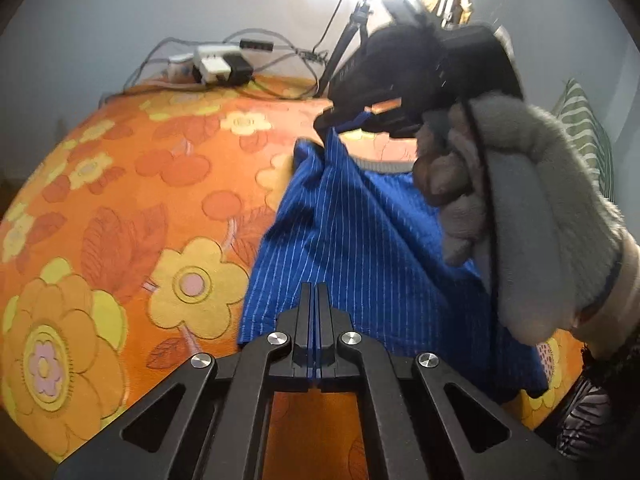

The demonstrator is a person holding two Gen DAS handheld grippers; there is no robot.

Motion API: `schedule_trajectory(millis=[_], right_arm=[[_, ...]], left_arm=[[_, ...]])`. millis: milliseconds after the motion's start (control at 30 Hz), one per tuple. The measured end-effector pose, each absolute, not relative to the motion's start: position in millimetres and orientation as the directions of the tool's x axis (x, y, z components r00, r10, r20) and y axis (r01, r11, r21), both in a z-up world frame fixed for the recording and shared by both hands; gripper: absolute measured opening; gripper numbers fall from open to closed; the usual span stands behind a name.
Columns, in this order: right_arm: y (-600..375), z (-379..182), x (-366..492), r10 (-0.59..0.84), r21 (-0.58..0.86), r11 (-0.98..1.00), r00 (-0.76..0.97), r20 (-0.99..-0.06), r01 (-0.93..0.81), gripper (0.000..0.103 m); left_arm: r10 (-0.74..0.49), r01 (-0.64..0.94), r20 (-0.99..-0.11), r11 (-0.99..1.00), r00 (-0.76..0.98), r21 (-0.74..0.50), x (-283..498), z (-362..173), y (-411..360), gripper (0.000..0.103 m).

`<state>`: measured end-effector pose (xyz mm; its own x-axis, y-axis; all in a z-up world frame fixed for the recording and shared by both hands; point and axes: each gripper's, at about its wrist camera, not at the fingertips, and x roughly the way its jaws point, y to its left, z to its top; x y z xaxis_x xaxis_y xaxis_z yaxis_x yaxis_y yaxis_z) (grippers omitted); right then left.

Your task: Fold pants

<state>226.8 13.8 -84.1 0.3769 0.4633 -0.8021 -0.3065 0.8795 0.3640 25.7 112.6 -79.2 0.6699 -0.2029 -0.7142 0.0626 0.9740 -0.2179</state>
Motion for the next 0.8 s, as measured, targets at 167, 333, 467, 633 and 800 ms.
schedule_trajectory(millis=[167,333,467,633,800], right_arm=[[13,-83,228,0.48,0.385,0.872,0.371,-0.795,-0.302,0.007],[21,-89,226,0.466,0.363,0.875,0.36,-0.808,-0.32,0.007],[22,-86,222,0.448,0.319,0.877,0.374,-0.812,-0.359,0.012],[14,-62,210,0.456,0.292,0.87,0.421,-0.785,-0.397,0.059],[0,-43,194,0.519,0.362,0.835,0.374,-0.769,-0.414,0.059]], left_arm=[[-0.204,0.032,-0.696,0.967,0.689,-0.251,18,-72,129,0.0],[-0.241,0.016,-0.718,0.952,0.653,-0.305,26,-80,133,0.008],[-0.232,0.035,-0.731,0.961,0.642,-0.274,30,-81,123,0.019],[-0.215,0.035,-0.751,0.968,0.625,-0.248,34,-89,116,0.019],[-0.207,0.051,-0.752,0.973,0.626,-0.225,35,-94,113,0.019]])
